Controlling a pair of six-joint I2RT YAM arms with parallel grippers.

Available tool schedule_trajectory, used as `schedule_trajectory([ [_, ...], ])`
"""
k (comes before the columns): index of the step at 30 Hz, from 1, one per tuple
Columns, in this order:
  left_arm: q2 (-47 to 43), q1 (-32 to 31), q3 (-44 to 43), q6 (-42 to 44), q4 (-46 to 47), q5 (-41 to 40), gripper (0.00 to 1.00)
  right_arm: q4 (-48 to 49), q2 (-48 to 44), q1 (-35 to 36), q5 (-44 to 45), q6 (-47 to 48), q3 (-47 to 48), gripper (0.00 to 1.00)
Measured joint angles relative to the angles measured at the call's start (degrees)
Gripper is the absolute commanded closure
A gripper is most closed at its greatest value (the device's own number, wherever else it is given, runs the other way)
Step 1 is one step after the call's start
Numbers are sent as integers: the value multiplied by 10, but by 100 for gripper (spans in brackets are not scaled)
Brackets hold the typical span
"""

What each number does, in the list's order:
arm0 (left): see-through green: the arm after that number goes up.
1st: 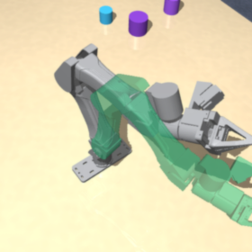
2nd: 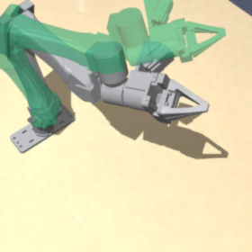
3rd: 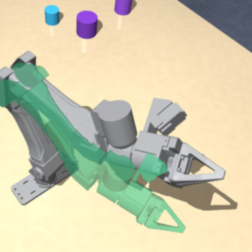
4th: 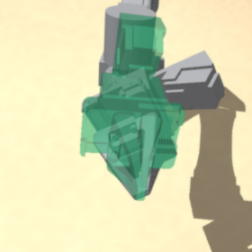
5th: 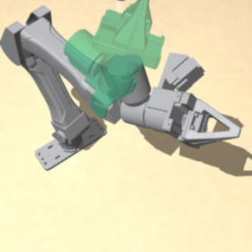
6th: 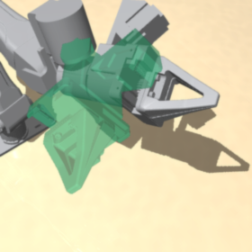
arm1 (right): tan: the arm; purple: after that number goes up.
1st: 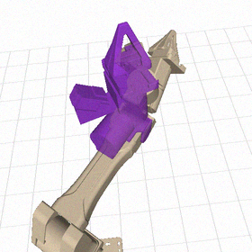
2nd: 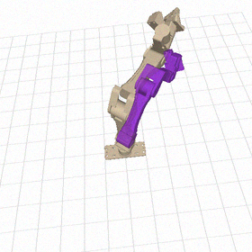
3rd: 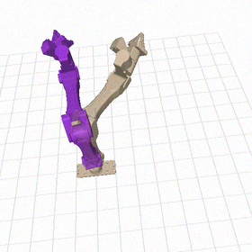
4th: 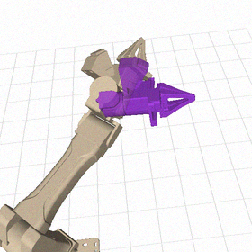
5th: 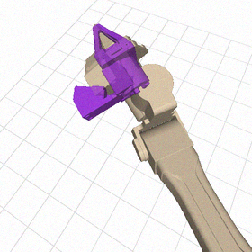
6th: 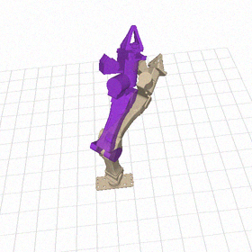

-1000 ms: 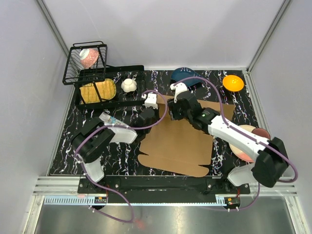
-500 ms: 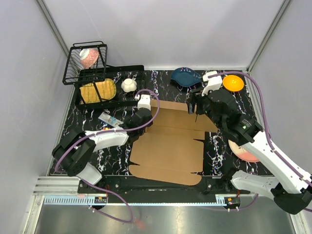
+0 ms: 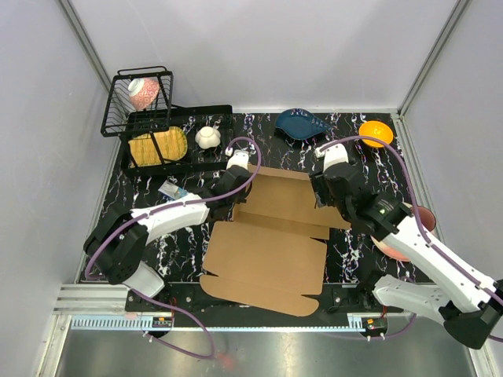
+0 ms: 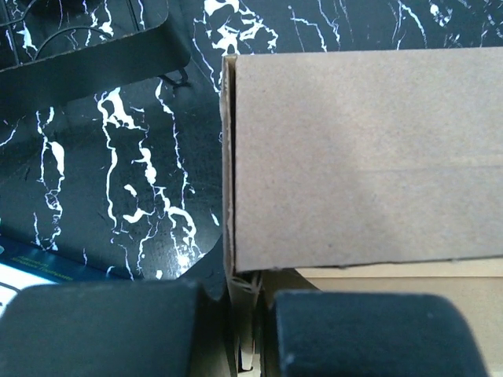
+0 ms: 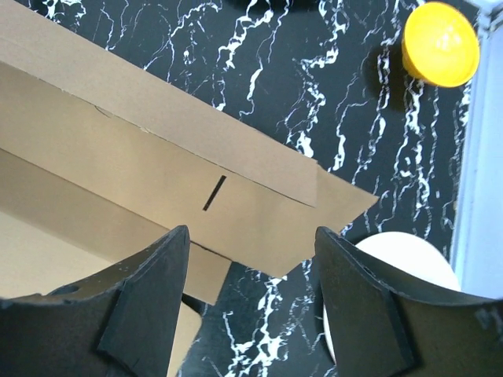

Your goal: Fold the paper box

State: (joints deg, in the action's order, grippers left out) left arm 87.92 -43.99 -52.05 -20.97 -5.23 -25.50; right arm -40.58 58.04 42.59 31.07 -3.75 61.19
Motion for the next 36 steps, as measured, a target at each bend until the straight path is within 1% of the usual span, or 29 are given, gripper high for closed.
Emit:
schedule_trajectory([
  [4, 0, 0, -6, 6, -17, 1, 100, -17, -21, 0, 0, 61, 9, 29],
  [10, 0, 0, -8, 22, -24, 0, 100, -42, -12, 0, -5, 128, 16, 31],
  [19, -12, 1, 6, 33, -12, -2, 100, -43, 68, 0, -5, 175, 16, 37],
  [22, -18, 1, 11, 36, -10, -3, 100, -38, 92, 2, 0, 185, 15, 39],
  [33, -33, 0, 23, 49, -5, -9, 100, 33, 164, 5, 83, 231, 2, 45],
  [36, -36, 1, 27, 49, -3, -10, 100, 45, 178, 5, 91, 238, -6, 49],
])
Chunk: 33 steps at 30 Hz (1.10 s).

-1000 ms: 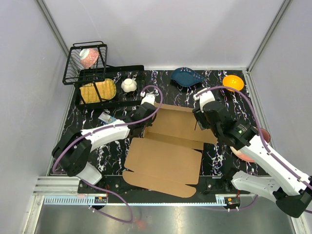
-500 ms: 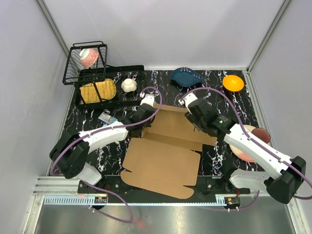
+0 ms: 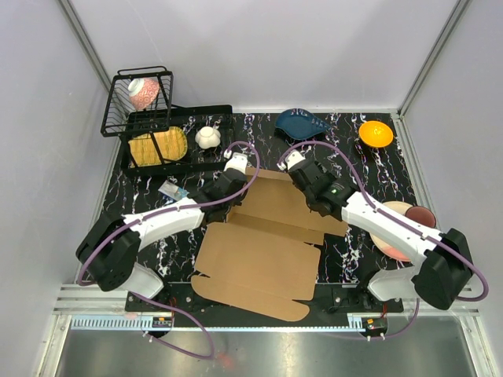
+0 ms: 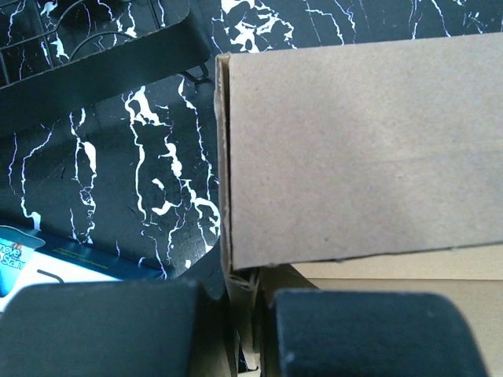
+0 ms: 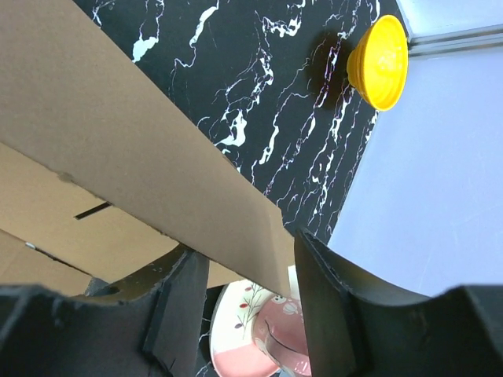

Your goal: Fold the paper box

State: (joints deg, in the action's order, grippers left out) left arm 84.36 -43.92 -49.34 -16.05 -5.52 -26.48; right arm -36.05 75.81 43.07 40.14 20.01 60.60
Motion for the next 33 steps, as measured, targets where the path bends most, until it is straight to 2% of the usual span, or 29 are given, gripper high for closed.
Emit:
schedule_trajectory([
  [9, -12, 0, 10, 6, 3, -9, 100, 16, 12, 0, 9, 1, -9, 71],
  [19, -15, 0, 12, 6, 7, -12, 100, 11, 12, 0, 8, -29, -10, 91],
  [29, -15, -6, 12, -3, 10, -36, 100, -95, 45, 1, 2, -70, 71, 88],
  [33, -15, -8, 11, -18, 13, -47, 100, -161, 67, 1, -8, -107, 133, 92],
])
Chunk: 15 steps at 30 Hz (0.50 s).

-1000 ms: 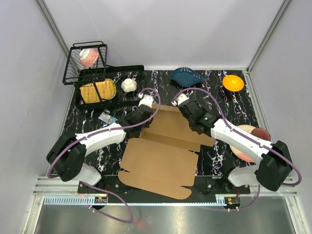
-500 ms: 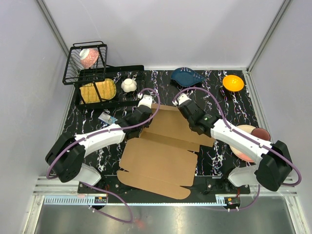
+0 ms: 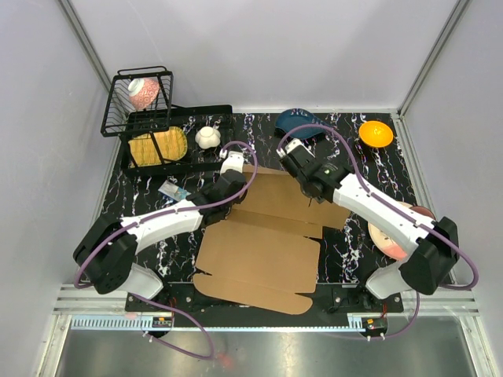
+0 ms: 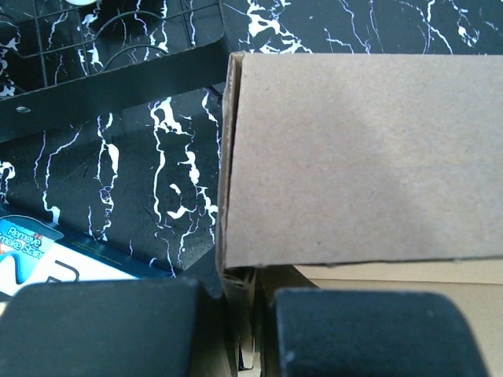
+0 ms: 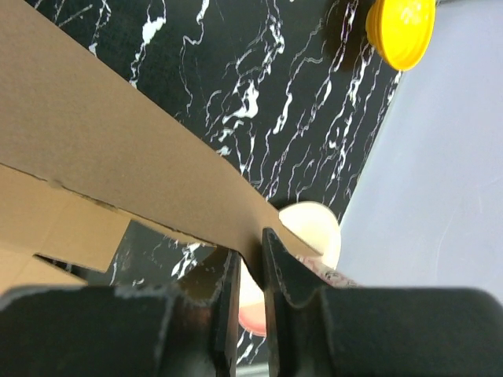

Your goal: Fold the paper box

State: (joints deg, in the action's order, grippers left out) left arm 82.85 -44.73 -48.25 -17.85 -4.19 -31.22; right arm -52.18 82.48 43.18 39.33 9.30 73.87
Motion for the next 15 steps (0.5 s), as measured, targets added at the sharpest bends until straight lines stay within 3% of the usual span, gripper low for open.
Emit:
schedule_trajectory([
  [4, 0, -3, -2, -9, 2, -17, 100, -44, 25, 0, -9, -44, 44, 100],
  [15, 0, -14, -1, -19, -13, -39, 100, -95, 57, -1, -14, -115, 79, 100],
])
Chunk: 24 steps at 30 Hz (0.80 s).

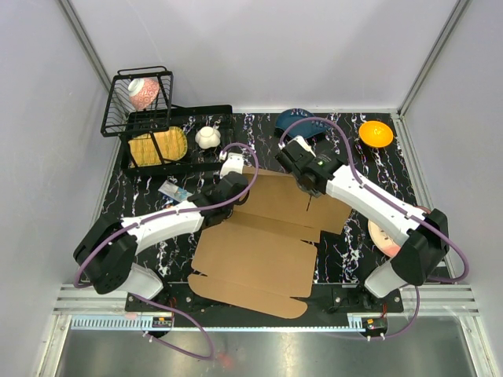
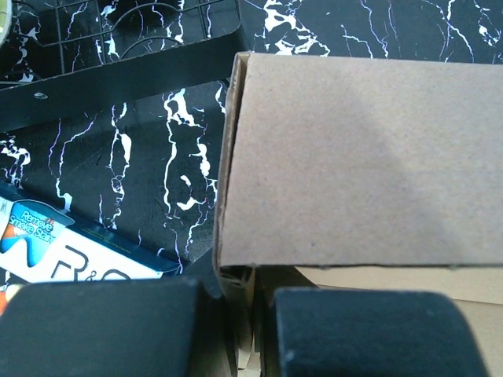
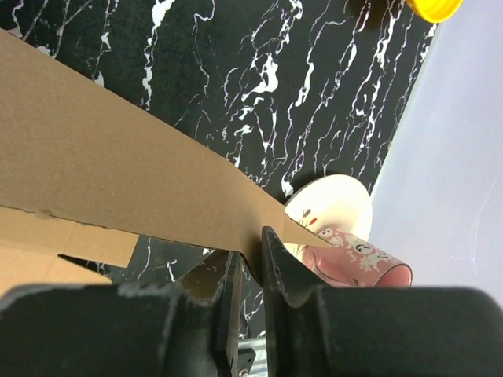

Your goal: Fold the paper box

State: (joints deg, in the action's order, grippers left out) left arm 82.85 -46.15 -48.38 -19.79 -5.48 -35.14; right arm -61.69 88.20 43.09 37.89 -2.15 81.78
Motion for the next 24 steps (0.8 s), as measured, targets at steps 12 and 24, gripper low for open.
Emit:
schedule_trajectory([
  [12, -9, -16, 5, -10, -1, -38, 100, -21, 4, -9, -26, -43, 21, 71],
  [24, 1, -18, -3, 27, 9, -16, 100, 15, -67, -8, -20, -42, -18, 39],
])
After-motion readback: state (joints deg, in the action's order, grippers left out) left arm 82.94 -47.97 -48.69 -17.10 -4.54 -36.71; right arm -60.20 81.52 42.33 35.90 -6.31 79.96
